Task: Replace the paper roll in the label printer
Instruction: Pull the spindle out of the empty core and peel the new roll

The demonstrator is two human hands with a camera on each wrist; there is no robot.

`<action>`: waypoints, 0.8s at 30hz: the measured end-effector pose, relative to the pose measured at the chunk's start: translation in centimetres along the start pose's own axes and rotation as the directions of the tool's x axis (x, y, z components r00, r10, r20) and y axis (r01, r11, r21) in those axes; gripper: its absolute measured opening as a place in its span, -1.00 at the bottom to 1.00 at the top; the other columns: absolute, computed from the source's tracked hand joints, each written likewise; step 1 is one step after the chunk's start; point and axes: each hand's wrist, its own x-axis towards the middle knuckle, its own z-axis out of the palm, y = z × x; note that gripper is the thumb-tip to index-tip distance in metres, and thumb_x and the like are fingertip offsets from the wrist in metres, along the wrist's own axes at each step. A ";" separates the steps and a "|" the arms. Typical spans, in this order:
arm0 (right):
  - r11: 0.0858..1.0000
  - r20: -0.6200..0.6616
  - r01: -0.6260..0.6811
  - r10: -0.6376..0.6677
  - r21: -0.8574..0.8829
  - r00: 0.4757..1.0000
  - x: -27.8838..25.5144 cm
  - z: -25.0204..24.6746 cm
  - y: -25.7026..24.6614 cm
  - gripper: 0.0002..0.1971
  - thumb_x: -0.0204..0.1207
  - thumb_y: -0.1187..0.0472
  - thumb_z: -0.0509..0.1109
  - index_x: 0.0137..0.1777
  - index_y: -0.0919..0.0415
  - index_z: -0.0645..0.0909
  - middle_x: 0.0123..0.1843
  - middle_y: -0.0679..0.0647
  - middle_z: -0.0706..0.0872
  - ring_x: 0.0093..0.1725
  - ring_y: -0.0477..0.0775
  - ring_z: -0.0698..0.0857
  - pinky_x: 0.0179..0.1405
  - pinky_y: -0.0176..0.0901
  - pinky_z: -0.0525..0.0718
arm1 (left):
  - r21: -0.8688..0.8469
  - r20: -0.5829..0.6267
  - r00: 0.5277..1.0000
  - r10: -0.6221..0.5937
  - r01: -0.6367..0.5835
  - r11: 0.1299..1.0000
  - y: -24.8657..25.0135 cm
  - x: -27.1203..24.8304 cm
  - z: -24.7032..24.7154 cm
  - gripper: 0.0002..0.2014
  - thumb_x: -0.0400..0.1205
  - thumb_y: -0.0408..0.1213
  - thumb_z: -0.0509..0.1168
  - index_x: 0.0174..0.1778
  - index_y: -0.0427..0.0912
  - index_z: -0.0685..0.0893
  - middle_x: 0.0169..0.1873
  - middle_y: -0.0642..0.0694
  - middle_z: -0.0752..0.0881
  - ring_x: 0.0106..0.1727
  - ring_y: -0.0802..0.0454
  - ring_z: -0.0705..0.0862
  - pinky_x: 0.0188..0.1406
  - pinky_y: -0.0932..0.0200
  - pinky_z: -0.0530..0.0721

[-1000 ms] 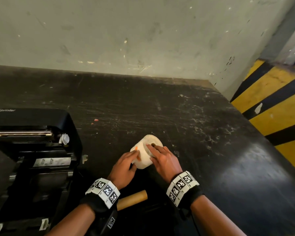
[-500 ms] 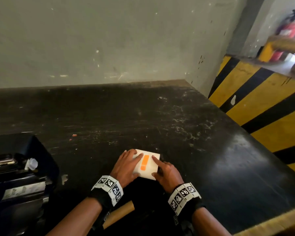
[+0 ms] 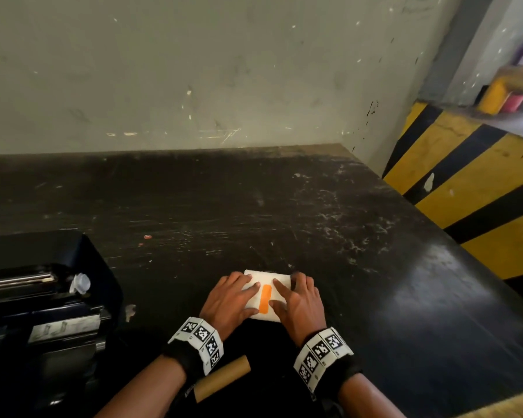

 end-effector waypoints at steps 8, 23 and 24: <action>0.981 -0.049 0.031 -0.023 0.190 0.999 0.4 0.3 -0.2 -0.69 0.44 0.21 0.48 0.20 0.05 0.68 0.45 0.18 0.49 0.45 0.21 0.41 0.37 0.03 0.46 | -0.008 -0.015 0.999 -0.051 0.050 0.999 0.5 0.0 0.3 -0.45 0.61 -0.01 0.23 0.51 -0.07 0.32 0.51 -0.15 0.37 0.47 -0.08 0.29 0.40 0.03 0.35; 0.868 -0.011 -0.050 0.064 0.493 0.998 1.5 1.0 -0.4 -0.93 0.50 0.27 0.41 -0.15 0.09 0.69 0.35 -0.05 0.50 0.33 -0.16 0.29 0.32 -0.20 0.20 | -0.015 -0.006 0.997 -0.074 0.074 0.997 0.3 0.4 0.6 -0.46 0.64 -0.05 0.19 0.53 -0.08 0.27 0.54 -0.14 0.31 0.51 -0.09 0.23 0.41 0.03 0.31; 0.846 -0.009 -0.041 0.054 0.532 0.998 1.0 0.9 -0.3 -0.93 0.50 0.25 0.41 -0.17 0.07 0.68 0.33 -0.09 0.49 0.33 -0.18 0.29 0.32 -0.19 0.20 | -0.026 -0.011 0.997 -0.073 0.073 0.997 0.1 0.5 0.6 -0.46 0.63 -0.05 0.20 0.53 -0.08 0.28 0.54 -0.13 0.31 0.51 -0.09 0.23 0.41 0.03 0.31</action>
